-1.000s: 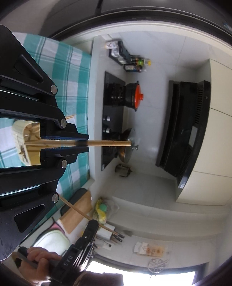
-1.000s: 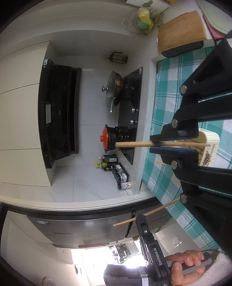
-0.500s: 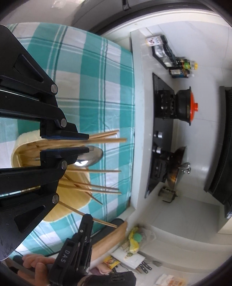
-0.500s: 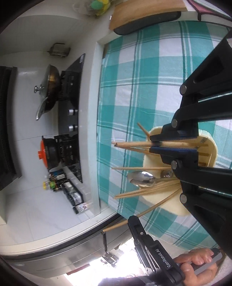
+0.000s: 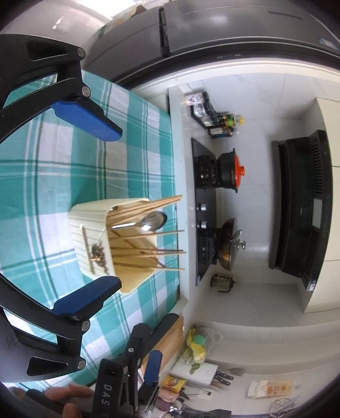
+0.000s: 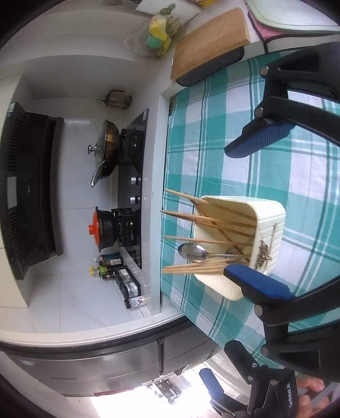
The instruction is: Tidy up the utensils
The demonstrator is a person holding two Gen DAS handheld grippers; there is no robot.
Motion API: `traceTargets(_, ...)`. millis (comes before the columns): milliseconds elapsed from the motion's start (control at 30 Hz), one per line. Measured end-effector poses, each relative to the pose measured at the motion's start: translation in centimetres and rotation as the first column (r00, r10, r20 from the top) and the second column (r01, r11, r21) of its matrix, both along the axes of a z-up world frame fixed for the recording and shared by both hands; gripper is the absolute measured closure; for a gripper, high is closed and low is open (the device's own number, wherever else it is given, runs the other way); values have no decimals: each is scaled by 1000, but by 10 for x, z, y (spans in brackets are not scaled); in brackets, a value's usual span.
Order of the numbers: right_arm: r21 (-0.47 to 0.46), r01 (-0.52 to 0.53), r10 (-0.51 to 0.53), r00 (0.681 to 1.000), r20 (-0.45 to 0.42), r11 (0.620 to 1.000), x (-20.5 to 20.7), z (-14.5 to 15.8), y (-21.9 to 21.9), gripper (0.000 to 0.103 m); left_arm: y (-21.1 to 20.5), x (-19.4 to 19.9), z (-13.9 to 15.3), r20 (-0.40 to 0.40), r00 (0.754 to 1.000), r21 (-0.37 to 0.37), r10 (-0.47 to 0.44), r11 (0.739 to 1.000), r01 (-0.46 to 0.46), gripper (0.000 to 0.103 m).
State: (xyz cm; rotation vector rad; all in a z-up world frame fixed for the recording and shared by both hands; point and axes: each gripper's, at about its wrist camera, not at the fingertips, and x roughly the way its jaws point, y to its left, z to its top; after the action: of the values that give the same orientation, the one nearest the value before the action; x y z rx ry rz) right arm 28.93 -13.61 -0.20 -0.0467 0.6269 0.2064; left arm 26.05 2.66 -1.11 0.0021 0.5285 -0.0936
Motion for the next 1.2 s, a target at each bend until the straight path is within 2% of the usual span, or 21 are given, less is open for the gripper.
traceTargets(200,-39,15,-13,998,56,999,-78,4,9,16,-11,-59,7,20,998,31,63,997,-64,0)
traceTargets(367,-29,49,-46,996,77,998,-116,8,5,16,-18,-80,12,15,991,104,134,985,-135,0)
traceTargets(433,-42,54,-50,995,84,998,-126,9,5,16,-20,-87,13,18,989,107,150,983,-151,0)
traceTargets(667,-65,81,-75,992,99,995,-151,12,3,16,-25,-107,19,3,990,87,138,987,-138,0)
traceTargets(833,-52,88,-83,993,90,995,-157,18,4,16,-22,-114,27,-20,993,38,118,992,-118,0)
traceTargets(1200,-51,105,-98,987,125,993,-175,33,7,16,-19,-124,38,-23,989,33,148,989,-147,0)
